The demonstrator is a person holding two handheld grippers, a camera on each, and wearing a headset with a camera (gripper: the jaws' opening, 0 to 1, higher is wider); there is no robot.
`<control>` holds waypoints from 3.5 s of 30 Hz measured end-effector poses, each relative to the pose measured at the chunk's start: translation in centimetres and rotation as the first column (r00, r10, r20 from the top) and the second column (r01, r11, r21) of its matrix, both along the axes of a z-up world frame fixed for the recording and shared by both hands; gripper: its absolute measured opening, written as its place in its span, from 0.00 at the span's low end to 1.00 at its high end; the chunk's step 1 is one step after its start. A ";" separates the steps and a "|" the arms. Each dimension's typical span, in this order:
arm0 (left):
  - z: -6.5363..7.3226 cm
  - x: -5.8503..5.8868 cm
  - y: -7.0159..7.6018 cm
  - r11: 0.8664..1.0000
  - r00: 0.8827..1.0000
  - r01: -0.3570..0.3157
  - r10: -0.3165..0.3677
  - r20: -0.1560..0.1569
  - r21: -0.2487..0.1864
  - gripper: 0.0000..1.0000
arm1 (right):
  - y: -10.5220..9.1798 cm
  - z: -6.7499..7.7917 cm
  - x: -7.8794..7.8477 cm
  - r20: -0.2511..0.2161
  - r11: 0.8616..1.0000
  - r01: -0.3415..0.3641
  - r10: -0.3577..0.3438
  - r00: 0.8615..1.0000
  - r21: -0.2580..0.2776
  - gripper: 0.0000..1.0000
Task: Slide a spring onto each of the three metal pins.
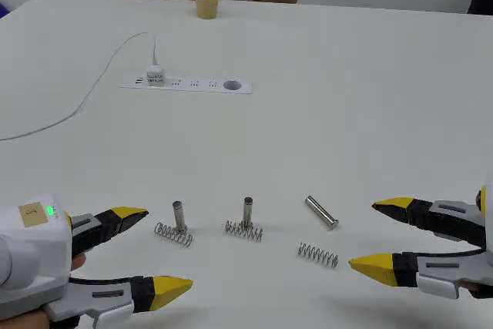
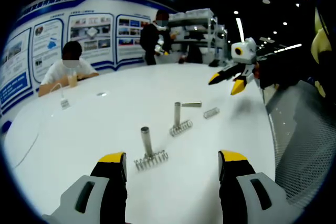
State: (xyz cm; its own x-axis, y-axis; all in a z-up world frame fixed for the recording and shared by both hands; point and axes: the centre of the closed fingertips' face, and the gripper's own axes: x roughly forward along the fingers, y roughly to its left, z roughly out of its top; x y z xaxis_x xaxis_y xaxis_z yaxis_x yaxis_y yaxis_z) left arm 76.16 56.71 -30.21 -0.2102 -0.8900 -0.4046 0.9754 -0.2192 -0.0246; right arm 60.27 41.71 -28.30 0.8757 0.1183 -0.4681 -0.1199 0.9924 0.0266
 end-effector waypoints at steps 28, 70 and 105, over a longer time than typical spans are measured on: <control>0.2 -0.2 0.0 1.000 1.000 0.002 -0.002 0.001 -0.003 0.72 | -1.6 1.2 2.5 -0.036 0.999 0.036 -0.037 0.999 -0.036 0.44; 0.1 -0.6 -0.3 1.000 1.000 0.011 -0.011 -0.001 0.000 0.72 | -3.8 -3.3 8.3 -0.232 0.985 0.155 -0.168 0.958 -0.074 0.22; -0.2 -0.8 -0.1 1.000 1.000 0.007 -0.007 -0.017 0.001 0.71 | -4.7 -6.3 8.6 -0.349 0.973 0.224 -0.230 0.908 -0.057 0.11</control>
State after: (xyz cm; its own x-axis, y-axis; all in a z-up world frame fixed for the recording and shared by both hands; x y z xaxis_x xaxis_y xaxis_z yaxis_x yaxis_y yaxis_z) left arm 75.40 56.58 -30.44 -0.2235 -0.8879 -0.4020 0.9732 -0.2264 -0.0409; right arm 68.89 36.98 -34.60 0.6567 -0.0740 -0.7505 0.1229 0.9924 0.0097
